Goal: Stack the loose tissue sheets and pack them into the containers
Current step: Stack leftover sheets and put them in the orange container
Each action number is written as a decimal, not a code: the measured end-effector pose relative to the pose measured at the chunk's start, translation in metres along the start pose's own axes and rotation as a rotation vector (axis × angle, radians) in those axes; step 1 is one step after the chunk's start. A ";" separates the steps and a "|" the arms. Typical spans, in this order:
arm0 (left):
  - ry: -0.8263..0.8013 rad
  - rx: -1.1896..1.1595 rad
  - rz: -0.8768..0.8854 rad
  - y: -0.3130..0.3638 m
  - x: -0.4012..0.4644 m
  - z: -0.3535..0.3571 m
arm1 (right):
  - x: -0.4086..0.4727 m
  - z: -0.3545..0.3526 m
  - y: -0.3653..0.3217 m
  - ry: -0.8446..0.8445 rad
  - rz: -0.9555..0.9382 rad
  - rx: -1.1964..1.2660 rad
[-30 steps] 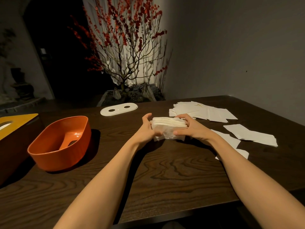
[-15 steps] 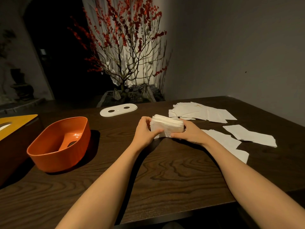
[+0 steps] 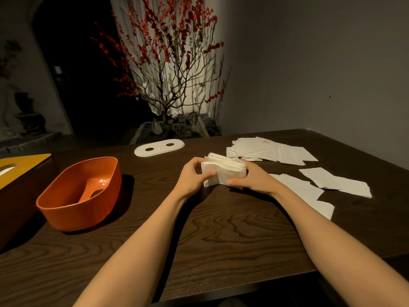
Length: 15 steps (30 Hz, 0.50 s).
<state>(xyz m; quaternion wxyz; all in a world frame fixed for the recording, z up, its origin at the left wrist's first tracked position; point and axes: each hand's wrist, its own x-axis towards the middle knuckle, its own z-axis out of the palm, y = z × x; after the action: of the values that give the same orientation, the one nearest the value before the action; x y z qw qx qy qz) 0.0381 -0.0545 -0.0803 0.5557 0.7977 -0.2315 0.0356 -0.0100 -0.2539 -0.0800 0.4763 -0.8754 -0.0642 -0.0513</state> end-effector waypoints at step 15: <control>0.097 0.019 -0.033 -0.007 0.001 -0.004 | 0.000 0.000 0.000 0.008 0.019 0.021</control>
<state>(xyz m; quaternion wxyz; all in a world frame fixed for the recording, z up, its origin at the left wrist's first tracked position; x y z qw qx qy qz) 0.0433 -0.0489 -0.0847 0.5593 0.8039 -0.1908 0.0671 -0.0100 -0.2543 -0.0797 0.4862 -0.8707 -0.0547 -0.0495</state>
